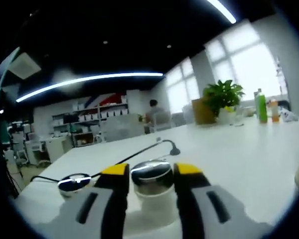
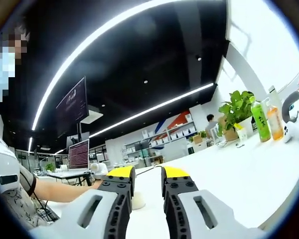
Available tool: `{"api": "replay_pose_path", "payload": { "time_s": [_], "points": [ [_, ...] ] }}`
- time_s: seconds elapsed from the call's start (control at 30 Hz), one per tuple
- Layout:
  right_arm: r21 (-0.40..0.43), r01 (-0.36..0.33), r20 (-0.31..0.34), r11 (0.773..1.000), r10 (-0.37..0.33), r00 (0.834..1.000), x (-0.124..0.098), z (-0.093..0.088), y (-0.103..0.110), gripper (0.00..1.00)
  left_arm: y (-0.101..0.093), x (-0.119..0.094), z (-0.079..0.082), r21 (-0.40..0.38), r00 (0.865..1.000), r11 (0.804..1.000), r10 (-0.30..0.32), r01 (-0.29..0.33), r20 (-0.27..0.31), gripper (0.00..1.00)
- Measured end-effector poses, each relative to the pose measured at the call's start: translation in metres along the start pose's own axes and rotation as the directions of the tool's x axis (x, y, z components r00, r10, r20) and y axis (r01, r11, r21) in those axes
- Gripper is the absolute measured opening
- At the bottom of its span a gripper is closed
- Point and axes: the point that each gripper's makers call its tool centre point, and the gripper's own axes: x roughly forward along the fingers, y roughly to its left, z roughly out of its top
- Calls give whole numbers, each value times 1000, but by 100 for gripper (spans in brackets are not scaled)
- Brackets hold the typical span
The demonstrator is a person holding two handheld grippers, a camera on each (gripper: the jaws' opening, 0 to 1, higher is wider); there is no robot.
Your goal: Rotate the seasoning bottle until the label or dispensing opening points toward the visible target arrow and the bottle remains upright within the marked orientation range
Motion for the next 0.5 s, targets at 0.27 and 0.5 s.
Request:
{"api": "replay_pose_path", "payload": {
  "time_s": [0.27, 0.5],
  "points": [
    [15, 3, 2, 1000, -3, 1000, -1, -1, -2, 18, -3, 0, -4, -9, 1000, 1000, 1, -1, 0, 37],
    [14, -4, 0, 1000, 4, 1000, -1, -2, 0, 16, -3, -1, -7, -50, 1000, 999, -11, 12, 16, 36]
  ]
}}
